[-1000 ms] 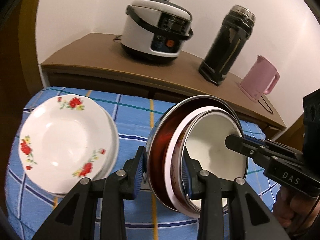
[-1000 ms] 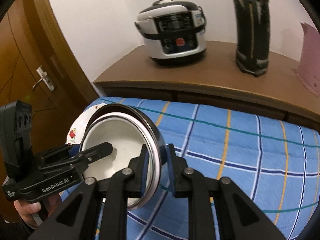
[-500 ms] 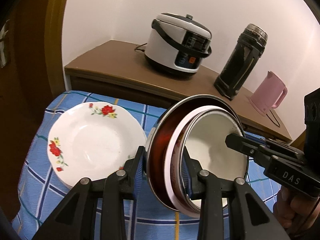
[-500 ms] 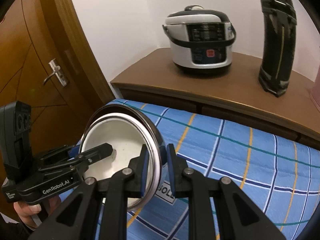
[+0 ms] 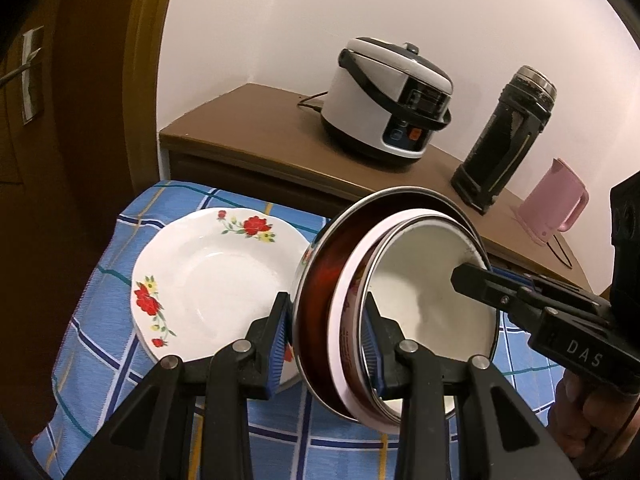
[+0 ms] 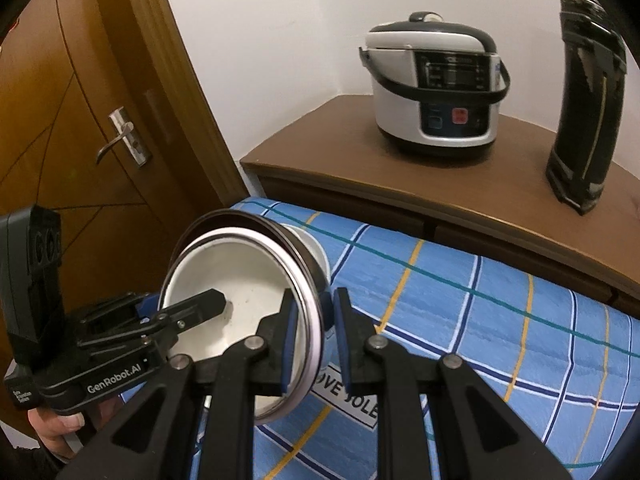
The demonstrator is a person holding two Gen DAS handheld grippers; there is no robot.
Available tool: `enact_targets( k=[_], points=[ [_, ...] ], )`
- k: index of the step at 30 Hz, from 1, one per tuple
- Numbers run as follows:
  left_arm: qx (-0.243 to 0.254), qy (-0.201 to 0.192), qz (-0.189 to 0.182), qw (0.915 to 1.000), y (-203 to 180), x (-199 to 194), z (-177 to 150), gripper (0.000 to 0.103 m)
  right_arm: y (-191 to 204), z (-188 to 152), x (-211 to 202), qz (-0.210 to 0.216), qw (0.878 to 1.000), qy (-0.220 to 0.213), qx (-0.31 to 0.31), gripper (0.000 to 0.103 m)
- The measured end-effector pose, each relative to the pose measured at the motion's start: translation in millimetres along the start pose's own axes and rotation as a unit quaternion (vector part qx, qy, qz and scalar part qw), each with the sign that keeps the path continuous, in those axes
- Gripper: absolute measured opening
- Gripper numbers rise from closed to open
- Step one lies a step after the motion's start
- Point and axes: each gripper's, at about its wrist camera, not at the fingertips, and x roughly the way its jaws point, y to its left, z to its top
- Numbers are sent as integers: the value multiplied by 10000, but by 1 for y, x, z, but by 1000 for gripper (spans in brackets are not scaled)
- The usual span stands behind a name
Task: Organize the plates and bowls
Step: 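Lift the nested bowls and carry them over the red-flower plate with both grippers, then lower the nested bowls onto the red-flower plate with both grippers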
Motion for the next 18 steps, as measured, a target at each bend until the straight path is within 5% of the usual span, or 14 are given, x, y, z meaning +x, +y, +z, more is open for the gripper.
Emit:
enact_targets(
  k=[18],
  points=[
    [-346,165,425,9984,47,14,5,36,38,30,49,93,9977,395,-541,20]
  ],
)
